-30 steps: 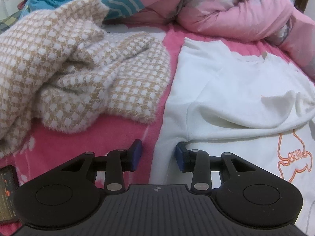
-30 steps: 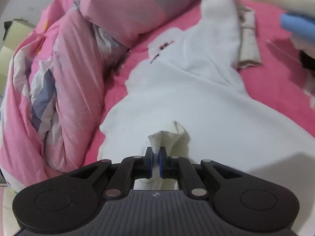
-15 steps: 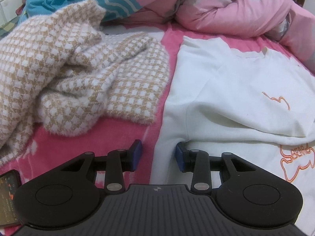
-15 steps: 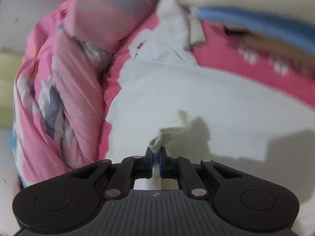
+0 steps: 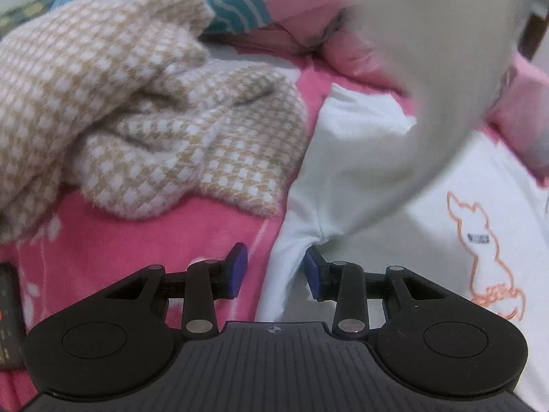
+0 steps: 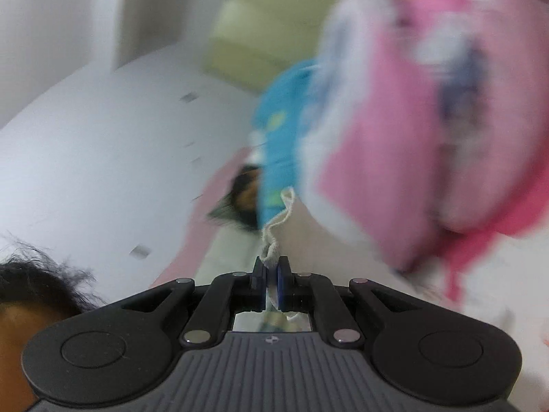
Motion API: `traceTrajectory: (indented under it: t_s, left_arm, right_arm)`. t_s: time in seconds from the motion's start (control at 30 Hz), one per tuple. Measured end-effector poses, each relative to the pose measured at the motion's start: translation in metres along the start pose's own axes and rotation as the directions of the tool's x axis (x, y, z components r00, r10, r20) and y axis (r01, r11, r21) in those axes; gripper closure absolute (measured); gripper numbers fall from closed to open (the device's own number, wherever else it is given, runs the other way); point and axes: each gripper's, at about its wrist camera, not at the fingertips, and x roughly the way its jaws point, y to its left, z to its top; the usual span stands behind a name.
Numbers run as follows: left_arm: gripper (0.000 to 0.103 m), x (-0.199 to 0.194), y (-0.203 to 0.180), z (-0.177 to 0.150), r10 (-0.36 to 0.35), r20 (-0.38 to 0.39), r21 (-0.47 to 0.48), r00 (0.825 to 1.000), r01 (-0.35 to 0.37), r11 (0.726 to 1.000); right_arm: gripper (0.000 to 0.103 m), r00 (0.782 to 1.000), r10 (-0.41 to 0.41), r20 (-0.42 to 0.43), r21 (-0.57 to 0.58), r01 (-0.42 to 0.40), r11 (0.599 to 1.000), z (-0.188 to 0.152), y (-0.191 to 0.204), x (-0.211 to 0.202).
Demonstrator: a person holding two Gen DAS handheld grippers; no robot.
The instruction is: Fold clothes
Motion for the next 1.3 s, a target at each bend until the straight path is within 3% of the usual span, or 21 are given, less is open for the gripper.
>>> traceTrajectory:
  t_s: [0.17, 0.37, 0.6, 0.67, 0.73, 0.8, 0.87, 0.93, 0.97, 1.03, 1.17, 1.23, 1.3]
  left_arm:
    - [0.067, -0.005, 0.018, -0.003, -0.058, 0.01, -0.104, 0.998, 0.058, 0.993]
    - [0.067, -0.007, 0.031, -0.005, -0.11, 0.022, -0.171, 0.994, 0.112, 0.979]
    - [0.067, -0.005, 0.038, -0.009, -0.139, 0.04, -0.245, 0.989, 0.145, 0.959]
    - [0.067, -0.004, 0.038, -0.01, -0.141, 0.046, -0.251, 0.989, 0.148, 0.957]
    - [0.067, -0.003, 0.04, -0.011, -0.141, 0.051, -0.252, 0.989, 0.15, 0.956]
    - [0.067, -0.002, 0.041, -0.012, -0.142, 0.051, -0.249, 0.989, 0.15, 0.957]
    - [0.067, -0.001, 0.042, -0.01, -0.144, 0.047, -0.245, 0.989, 0.151, 0.958]
    - [0.067, 0.0, 0.041, -0.01, -0.143, 0.042, -0.239, 0.989, 0.149, 0.96]
    - [0.067, 0.001, 0.041, -0.01, -0.142, 0.04, -0.235, 0.989, 0.148, 0.961]
    - [0.067, 0.0, 0.04, -0.011, -0.139, 0.036, -0.23, 0.99, 0.144, 0.963]
    - [0.067, -0.003, 0.039, -0.009, -0.123, 0.027, -0.247, 0.992, 0.126, 0.961]
    - [0.067, -0.007, 0.039, -0.008, -0.108, 0.024, -0.267, 0.994, 0.111, 0.957]
    - [0.066, -0.013, 0.037, -0.007, -0.084, 0.024, -0.287, 0.996, 0.087, 0.954]
  right_arm:
    - [0.098, 0.992, 0.104, -0.071, -0.065, -0.109, 0.992, -0.01, 0.03, 0.083]
    - [0.098, 0.98, 0.147, -0.135, -0.135, -0.165, 0.977, -0.051, 0.056, 0.145]
    - [0.098, 0.945, 0.088, -0.316, -0.281, -0.181, 0.943, -0.124, 0.059, 0.225]
    - [0.096, 0.902, 0.004, -0.431, -0.385, -0.188, 0.904, -0.155, 0.056, 0.253]
    - [0.089, 0.838, -0.125, -0.532, -0.499, -0.191, 0.845, -0.19, 0.052, 0.28]
    - [0.089, 0.777, -0.272, -0.568, -0.597, -0.161, 0.786, -0.221, 0.047, 0.293]
    - [0.086, 0.759, -0.273, -0.591, -0.612, -0.202, 0.764, -0.233, 0.048, 0.286]
    - [0.063, 0.783, -0.244, -0.572, -0.621, -0.219, 0.752, -0.228, 0.054, 0.27]
    - [0.059, 0.803, -0.226, -0.552, -0.624, -0.217, 0.75, -0.219, 0.056, 0.26]
    - [0.057, 0.826, -0.197, -0.528, -0.61, -0.207, 0.765, -0.205, 0.059, 0.239]
    - [0.057, 0.87, -0.16, -0.467, -0.514, -0.119, 0.85, -0.146, 0.036, 0.175]
    - [0.057, 0.893, -0.196, -0.406, -0.48, -0.027, 0.877, -0.113, 0.013, 0.132]
    - [0.057, 0.898, -0.273, -0.346, -0.443, 0.1, 0.891, -0.084, -0.019, 0.077]
